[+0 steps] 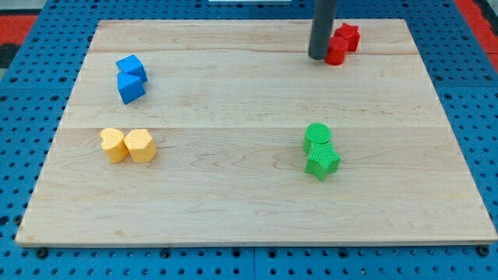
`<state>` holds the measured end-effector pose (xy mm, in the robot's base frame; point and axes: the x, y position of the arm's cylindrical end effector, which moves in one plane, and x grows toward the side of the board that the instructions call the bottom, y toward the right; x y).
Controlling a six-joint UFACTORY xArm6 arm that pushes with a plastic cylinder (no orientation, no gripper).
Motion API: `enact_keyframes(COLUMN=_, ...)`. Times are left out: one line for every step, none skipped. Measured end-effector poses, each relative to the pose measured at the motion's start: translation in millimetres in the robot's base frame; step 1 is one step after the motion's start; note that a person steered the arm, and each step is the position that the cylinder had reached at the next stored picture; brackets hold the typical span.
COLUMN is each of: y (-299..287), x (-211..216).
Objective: Slide the green star right a bit
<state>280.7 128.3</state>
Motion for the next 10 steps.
enact_keyframes(y=-21.7, x=11.6)
enact_keyframes(y=-17.9, x=16.4)
enact_keyframes(y=-15.6, x=43.8)
enact_keyframes(y=-25.3, x=44.1)
enact_keyframes(y=-25.8, x=44.1)
enact_keyframes(y=-25.9, x=44.1)
enact_keyframes(y=-25.9, x=44.1)
enact_keyframes(y=-26.0, x=43.2)
enact_keyframes(y=-26.0, x=43.2)
enact_keyframes(y=-26.1, x=43.7)
